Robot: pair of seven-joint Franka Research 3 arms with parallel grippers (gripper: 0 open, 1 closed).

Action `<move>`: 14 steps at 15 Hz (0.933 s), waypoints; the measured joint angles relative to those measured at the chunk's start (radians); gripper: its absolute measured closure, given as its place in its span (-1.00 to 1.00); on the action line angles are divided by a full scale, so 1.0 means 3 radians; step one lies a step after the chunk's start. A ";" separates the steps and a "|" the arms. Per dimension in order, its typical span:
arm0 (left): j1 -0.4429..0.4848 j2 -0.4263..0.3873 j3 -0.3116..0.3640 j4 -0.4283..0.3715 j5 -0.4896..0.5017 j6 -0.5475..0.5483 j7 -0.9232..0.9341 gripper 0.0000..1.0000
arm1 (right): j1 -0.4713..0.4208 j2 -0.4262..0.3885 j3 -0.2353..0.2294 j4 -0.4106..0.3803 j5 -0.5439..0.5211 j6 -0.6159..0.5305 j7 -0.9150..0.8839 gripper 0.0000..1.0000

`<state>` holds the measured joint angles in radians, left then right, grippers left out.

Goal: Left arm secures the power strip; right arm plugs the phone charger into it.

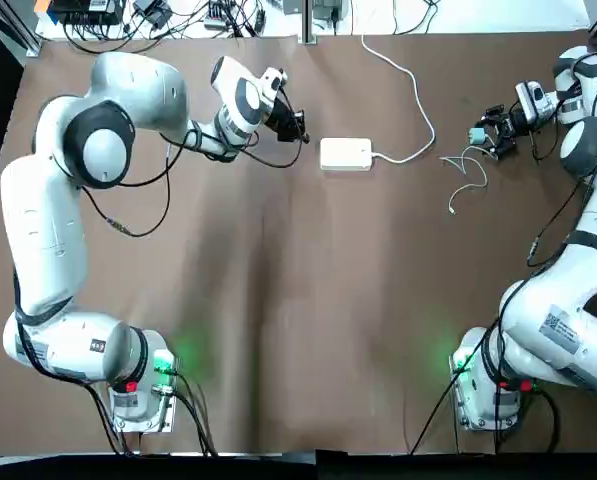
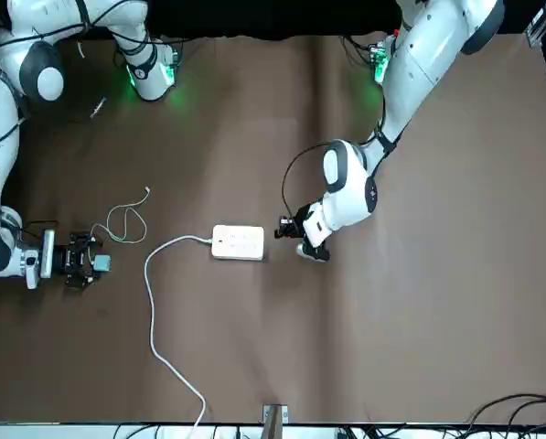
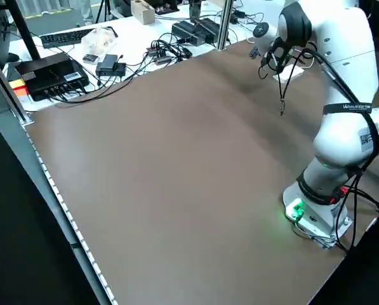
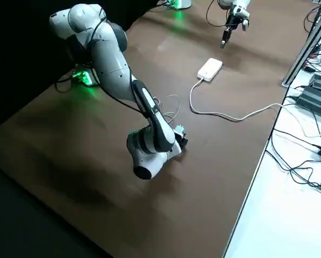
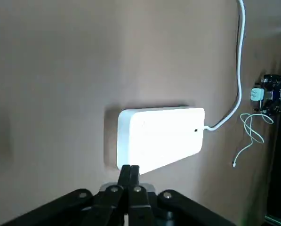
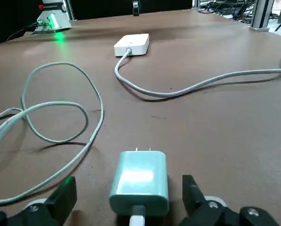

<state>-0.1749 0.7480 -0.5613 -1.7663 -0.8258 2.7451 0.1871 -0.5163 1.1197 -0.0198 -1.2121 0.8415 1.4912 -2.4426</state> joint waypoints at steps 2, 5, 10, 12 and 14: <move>-0.0032 0.0088 0.0000 0.0063 0.0000 0.0000 0.0000 0.98 | -0.0018 0.0019 0.0000 0.0000 0.0050 -0.0019 -0.0006 -0.98; -0.0213 0.0267 0.0002 0.0271 0.0000 0.0047 -0.0002 0.98 | -0.0088 0.0075 0.0034 0.0000 0.0170 -0.0063 -0.0029 -0.97; -0.0325 0.0501 0.0013 0.0525 0.0000 0.0088 -0.0002 0.98 | -0.0197 0.0145 0.0096 0.0001 0.0396 -0.0077 -0.0078 -0.97; -0.0326 0.0550 0.0019 0.0585 0.0000 0.0105 -0.0001 0.98 | -0.0213 0.0151 0.0103 0.0001 0.0462 -0.0080 -0.0117 -0.97; -0.0326 0.0566 0.0026 0.0615 0.0000 0.0113 -0.0001 0.98 | -0.0216 0.0152 0.0107 0.0002 0.0476 -0.0081 -0.0132 -0.97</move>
<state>-0.2727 0.9178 -0.5536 -1.5819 -0.8258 2.7789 0.1867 -0.5810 1.1652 0.0125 -1.2117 0.9844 1.4668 -2.4821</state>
